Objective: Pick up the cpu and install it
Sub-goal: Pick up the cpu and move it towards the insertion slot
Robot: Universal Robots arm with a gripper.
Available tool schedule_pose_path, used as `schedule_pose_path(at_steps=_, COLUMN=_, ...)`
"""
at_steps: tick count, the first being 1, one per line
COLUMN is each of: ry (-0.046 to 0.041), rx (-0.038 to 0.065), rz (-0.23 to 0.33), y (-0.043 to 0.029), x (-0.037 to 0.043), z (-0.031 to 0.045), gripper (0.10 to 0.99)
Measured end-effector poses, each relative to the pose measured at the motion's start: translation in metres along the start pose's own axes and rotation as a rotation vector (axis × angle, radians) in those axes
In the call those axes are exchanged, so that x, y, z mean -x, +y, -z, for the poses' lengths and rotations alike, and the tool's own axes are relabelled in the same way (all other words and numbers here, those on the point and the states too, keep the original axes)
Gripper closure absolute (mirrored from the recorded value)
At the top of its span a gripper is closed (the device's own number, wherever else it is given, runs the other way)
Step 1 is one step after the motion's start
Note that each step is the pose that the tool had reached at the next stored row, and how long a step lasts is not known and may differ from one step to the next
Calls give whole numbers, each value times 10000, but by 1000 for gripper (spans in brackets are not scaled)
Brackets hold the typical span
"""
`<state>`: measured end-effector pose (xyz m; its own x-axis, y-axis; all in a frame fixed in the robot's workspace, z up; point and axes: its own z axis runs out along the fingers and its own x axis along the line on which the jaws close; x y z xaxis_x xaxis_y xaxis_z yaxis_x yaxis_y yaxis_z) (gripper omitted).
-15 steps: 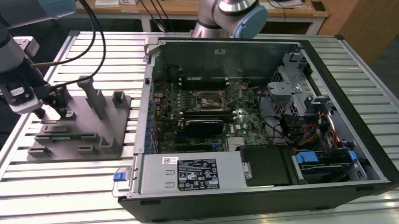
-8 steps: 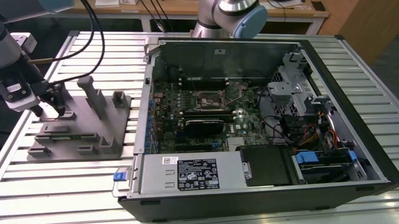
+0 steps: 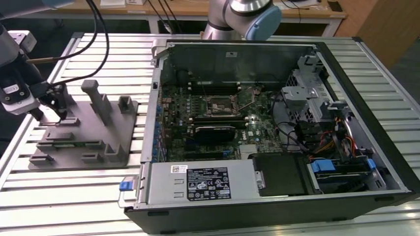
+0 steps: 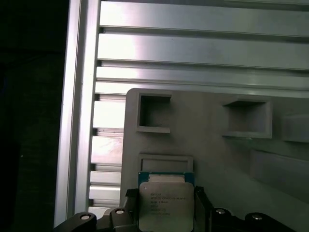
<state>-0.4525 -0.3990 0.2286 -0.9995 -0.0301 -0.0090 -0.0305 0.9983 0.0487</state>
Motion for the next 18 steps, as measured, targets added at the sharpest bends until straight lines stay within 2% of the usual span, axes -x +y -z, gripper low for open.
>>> schedule_pose_path(at_steps=18, ry=0, rx=0, rz=0, y=9, x=2, z=184, gripper=541)
